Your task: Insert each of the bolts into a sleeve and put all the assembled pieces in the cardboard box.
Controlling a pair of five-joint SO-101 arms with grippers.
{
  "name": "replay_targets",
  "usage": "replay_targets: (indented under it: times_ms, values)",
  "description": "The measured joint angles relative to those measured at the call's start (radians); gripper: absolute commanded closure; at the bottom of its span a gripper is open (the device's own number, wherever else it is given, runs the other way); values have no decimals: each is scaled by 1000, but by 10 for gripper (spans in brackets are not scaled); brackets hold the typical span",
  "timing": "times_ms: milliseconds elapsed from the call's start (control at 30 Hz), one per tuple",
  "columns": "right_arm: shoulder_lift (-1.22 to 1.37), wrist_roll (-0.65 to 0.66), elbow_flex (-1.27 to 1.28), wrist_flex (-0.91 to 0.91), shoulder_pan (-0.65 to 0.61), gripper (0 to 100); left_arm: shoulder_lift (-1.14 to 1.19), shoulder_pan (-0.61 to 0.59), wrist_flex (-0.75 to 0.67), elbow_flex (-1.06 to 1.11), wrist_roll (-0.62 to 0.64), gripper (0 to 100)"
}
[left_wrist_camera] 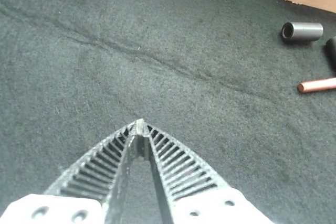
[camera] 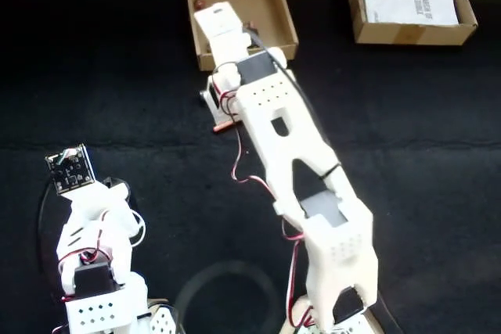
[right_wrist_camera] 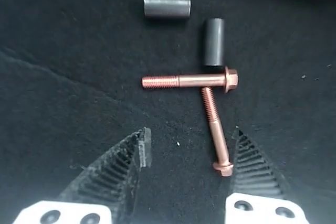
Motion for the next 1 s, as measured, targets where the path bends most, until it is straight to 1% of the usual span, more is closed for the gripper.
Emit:
replay_targets:
  times_ms: [100, 233, 567, 733, 1000]
  values:
    - [74, 3, -51, -31, 0, 775, 0, 0, 0, 0, 0, 990]
    - [206, 48, -161, -61, 12, 775, 0, 0, 0, 0, 0, 990]
    - [516, 98, -466, -64, 77, 775, 0, 0, 0, 0, 0, 990]
    - [585, 150, -523, -74, 91, 775, 0, 0, 0, 0, 0, 990]
    - [635, 169, -528, -196, 91, 775, 0, 0, 0, 0, 0, 990]
